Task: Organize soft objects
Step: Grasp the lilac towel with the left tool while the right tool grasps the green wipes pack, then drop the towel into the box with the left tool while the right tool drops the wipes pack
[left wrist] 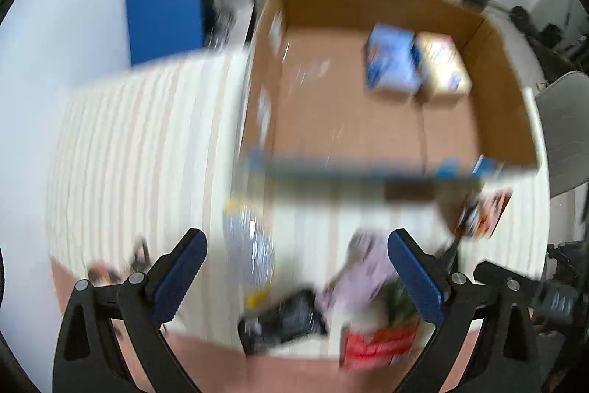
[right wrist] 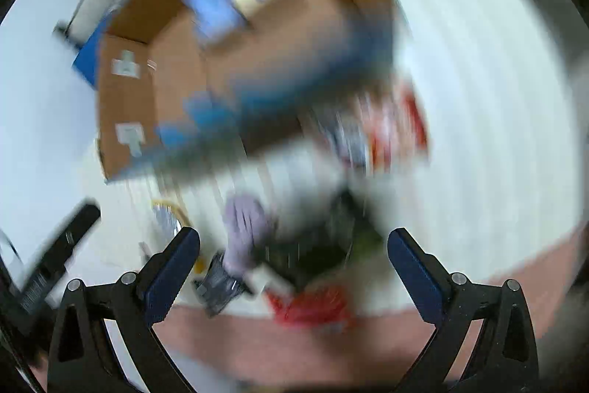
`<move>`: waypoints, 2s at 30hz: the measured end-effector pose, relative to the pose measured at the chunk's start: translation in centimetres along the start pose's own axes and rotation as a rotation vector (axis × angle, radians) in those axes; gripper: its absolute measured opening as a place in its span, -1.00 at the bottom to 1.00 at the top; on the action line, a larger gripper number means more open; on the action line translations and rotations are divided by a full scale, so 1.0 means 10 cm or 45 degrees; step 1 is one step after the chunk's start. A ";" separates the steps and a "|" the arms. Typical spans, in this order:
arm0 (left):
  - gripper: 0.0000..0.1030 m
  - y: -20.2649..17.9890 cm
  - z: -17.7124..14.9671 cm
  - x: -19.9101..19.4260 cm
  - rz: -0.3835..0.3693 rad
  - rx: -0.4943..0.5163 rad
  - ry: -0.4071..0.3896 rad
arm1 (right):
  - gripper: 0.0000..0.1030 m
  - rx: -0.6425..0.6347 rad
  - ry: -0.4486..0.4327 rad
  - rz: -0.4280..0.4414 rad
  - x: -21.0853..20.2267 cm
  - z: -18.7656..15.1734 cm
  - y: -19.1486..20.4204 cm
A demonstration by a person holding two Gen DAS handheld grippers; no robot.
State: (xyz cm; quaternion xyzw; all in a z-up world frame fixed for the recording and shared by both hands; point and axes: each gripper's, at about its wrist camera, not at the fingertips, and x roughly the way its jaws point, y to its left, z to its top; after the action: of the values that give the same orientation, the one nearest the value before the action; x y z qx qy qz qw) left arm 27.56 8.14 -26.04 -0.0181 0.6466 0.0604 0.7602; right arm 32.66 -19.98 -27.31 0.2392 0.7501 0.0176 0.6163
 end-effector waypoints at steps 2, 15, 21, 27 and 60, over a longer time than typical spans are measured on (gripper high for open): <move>0.96 0.11 -0.26 0.20 -0.032 -0.053 0.099 | 0.99 0.157 0.070 0.076 0.29 -0.13 -0.28; 0.96 0.17 -0.52 0.70 -0.223 -0.085 0.334 | -0.18 0.220 0.188 0.052 1.01 -0.27 -0.37; 0.96 -0.17 -0.42 0.80 -0.263 0.045 0.360 | -0.25 -0.356 0.175 -0.399 0.78 -0.44 -0.25; 0.96 -0.73 -0.37 1.14 -0.183 0.255 0.397 | -0.11 -0.572 0.161 -0.564 0.76 -0.61 -0.25; -0.30 -0.57 0.52 -0.85 -0.464 0.057 -0.020 | -0.30 -0.532 -0.322 -0.172 -1.24 -0.68 0.82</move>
State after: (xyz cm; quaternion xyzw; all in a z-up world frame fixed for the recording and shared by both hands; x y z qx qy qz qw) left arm 32.00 2.41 -17.08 -0.1177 0.6277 -0.0927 0.7639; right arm 30.69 -15.63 -11.65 0.0563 0.6615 0.1011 0.7410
